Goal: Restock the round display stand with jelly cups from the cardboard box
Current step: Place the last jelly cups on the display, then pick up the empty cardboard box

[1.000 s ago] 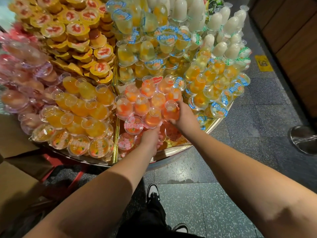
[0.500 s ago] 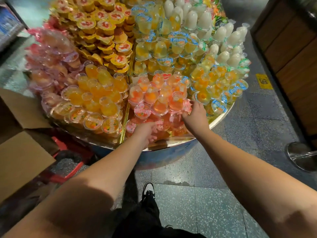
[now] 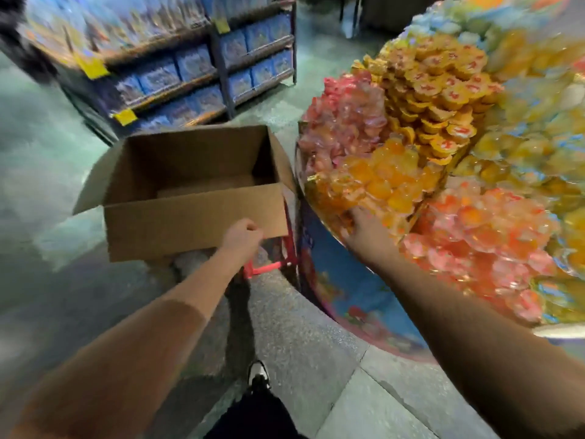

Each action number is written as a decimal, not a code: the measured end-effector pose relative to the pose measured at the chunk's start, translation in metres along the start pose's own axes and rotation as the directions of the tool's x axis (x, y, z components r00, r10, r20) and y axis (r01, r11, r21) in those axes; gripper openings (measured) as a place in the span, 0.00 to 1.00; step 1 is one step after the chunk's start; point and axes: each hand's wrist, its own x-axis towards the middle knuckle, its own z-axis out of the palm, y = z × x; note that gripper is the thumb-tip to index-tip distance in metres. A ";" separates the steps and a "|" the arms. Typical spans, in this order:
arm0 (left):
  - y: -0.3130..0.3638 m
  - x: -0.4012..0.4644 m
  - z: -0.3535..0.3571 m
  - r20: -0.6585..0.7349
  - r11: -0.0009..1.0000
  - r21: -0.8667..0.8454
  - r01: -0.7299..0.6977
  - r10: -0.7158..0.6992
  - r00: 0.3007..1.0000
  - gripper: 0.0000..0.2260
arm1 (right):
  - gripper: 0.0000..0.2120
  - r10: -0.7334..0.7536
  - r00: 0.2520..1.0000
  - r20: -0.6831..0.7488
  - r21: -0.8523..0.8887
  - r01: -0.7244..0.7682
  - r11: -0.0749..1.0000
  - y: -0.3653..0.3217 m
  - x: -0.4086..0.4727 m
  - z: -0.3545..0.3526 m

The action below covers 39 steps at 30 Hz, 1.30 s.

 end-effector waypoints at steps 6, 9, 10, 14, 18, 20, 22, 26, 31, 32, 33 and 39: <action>-0.121 0.060 -0.117 -0.134 0.983 -0.023 0.183 -0.184 0.974 0.09 | 0.09 -0.026 0.963 0.269 0.026 0.019 0.999 -0.121 0.059 0.089; -0.172 0.103 -0.167 -0.175 0.977 -0.025 0.211 -0.212 0.962 0.07 | 0.11 0.082 0.928 0.362 0.020 -0.096 0.995 -0.173 0.097 0.136; -0.186 0.117 -0.184 -0.192 0.975 -0.032 0.221 -0.223 0.956 0.06 | 0.11 0.136 0.909 0.394 0.038 -0.164 0.986 -0.189 0.111 0.153; -0.229 0.169 -0.253 -0.202 0.962 -0.030 0.272 -0.272 0.941 0.07 | 0.21 0.324 0.788 0.524 0.154 -0.461 0.874 -0.244 0.165 0.212; -0.247 0.223 -0.314 -0.226 0.968 0.059 0.244 -0.225 0.948 0.09 | 0.24 0.431 0.675 0.599 0.329 -0.698 0.637 -0.288 0.198 0.250; -0.249 0.251 -0.333 -0.239 0.969 0.096 0.228 -0.200 0.950 0.10 | 0.31 0.439 0.639 0.631 0.361 -0.743 0.563 -0.303 0.211 0.266; -0.252 0.281 -0.345 -0.236 0.966 0.118 0.231 -0.199 0.951 0.11 | 0.35 0.459 0.597 0.658 0.386 -0.791 0.474 -0.314 0.227 0.280; -0.259 0.347 -0.354 -0.197 0.951 0.117 0.287 -0.261 0.945 0.15 | 0.38 0.499 0.494 0.712 0.441 -0.868 0.229 -0.336 0.265 0.305; -0.282 0.438 -0.345 -0.093 0.877 0.198 0.437 -0.428 0.899 0.33 | 0.27 0.539 0.327 0.776 0.475 -0.866 -0.157 -0.365 0.314 0.331; -0.286 0.453 -0.343 -0.077 0.862 0.206 0.463 -0.457 0.886 0.37 | 0.27 0.553 0.299 0.777 0.472 -0.859 -0.199 -0.370 0.322 0.334; -0.291 0.469 -0.340 -0.066 0.844 0.208 0.494 -0.492 0.868 0.40 | 0.29 0.567 0.275 0.776 0.467 -0.855 -0.224 -0.375 0.329 0.338; -0.360 0.555 -0.316 0.058 0.760 0.079 0.645 -0.649 0.758 0.42 | 0.27 0.606 0.167 0.778 0.415 -0.861 -0.295 -0.374 0.364 0.382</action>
